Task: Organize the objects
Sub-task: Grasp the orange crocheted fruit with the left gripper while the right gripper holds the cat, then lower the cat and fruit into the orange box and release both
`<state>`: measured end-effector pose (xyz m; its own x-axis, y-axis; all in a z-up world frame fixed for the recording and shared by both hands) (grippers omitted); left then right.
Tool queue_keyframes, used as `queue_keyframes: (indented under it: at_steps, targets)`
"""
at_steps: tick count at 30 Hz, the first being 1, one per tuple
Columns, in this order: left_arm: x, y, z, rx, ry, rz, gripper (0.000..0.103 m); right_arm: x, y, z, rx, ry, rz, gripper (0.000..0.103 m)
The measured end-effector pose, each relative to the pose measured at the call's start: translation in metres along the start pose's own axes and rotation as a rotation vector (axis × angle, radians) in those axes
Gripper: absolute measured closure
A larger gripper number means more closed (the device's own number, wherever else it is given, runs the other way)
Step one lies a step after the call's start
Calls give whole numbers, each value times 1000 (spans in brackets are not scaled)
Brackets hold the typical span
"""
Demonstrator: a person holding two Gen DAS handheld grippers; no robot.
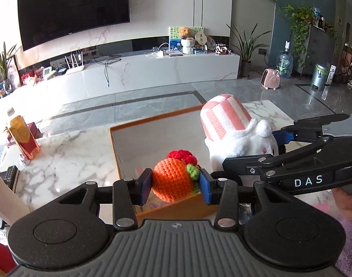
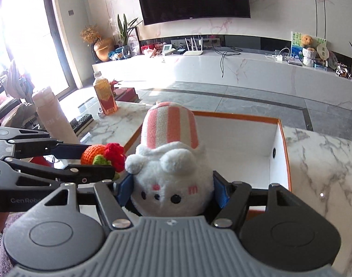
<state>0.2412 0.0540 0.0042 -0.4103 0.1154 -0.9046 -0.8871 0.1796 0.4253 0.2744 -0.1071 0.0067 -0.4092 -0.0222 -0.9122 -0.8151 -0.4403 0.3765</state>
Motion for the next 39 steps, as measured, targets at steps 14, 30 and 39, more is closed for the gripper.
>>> queue_keyframes:
  at_steps: [14, 30, 39]
  targets:
    - [-10, -62, 51, -116, -59, 67, 54, -14, -125, -3, -61, 229, 53, 33]
    - [1, -100, 69, -65, -52, 91, 54, 27, -216, 0, -332, 676, 275, 33]
    - [3, -113, 70, -50, -46, 95, 53, 43, -252, -2, -338, 730, 341, 28]
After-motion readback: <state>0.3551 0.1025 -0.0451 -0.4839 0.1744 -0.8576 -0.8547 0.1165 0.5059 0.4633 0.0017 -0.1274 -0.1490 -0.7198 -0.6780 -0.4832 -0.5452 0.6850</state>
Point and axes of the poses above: each gripper's, at about its wrist camera, not at the fingertips, and y roughly against the way its jaws point, z to its left, x to its underside, the point moved 9 cm from there along -y, roughly the way its jaws point, and after that the axes turned 15 degrees about -z, right-handed, at the moved point
